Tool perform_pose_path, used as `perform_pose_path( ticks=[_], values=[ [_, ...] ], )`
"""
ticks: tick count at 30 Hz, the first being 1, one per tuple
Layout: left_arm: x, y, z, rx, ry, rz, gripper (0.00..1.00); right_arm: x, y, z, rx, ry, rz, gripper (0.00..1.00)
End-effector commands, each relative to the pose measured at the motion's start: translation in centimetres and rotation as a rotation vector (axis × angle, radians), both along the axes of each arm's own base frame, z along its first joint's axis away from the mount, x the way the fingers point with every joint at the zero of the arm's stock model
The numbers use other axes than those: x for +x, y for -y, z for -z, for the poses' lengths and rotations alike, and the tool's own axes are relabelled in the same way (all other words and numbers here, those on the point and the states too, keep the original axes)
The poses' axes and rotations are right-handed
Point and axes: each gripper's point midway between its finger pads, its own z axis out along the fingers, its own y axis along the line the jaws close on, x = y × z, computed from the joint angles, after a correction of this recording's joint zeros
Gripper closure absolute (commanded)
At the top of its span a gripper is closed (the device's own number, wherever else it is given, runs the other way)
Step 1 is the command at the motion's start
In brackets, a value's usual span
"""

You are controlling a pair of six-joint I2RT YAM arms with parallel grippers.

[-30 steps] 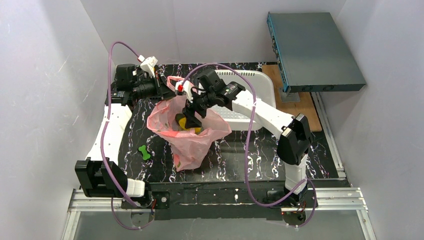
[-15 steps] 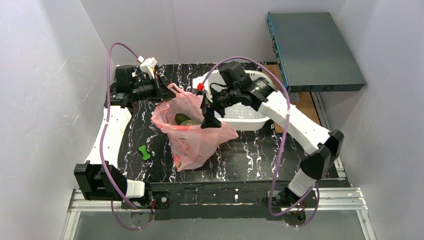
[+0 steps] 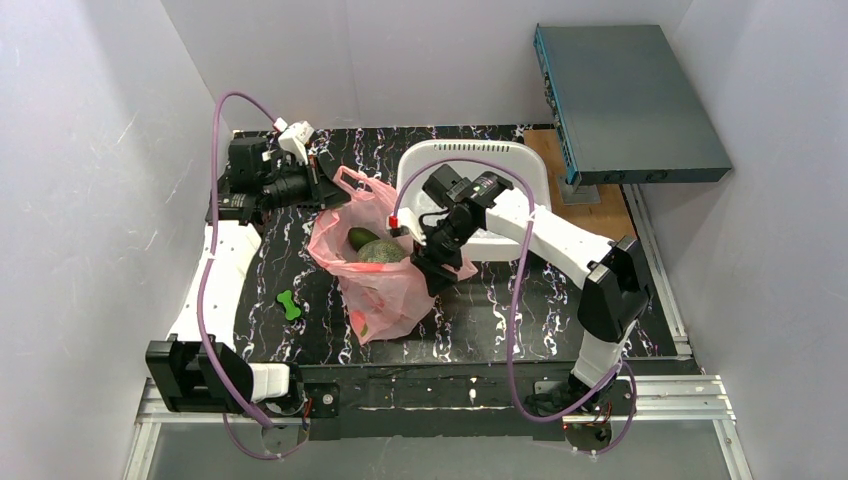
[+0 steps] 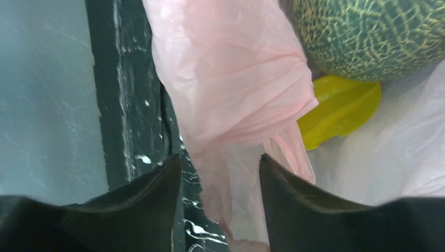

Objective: Place the fake fruits into the plastic bag and tie a complex knot

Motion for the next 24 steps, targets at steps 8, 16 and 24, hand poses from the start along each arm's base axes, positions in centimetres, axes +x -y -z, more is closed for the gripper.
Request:
perform_pose_path(
  ticks=[8, 16, 24],
  values=[
    [-2.5, -0.7, -3.7, -0.012, 0.035, -0.022, 1.00, 1.7, 2.3, -8.8, 0.093, 0.271, 0.059, 0.99],
    [-7.2, -0.6, -7.6, 0.057, 0.146, 0.090, 1.00, 6.0, 6.1, -16.4, 0.198, 0.774, 0.232, 0.99],
    [-16.7, -2.2, 0.2, 0.257, 0.016, 0.272, 0.78, 6.5, 5.8, -14.8, 0.621, 1.371, 0.165, 0.94]
  ],
)
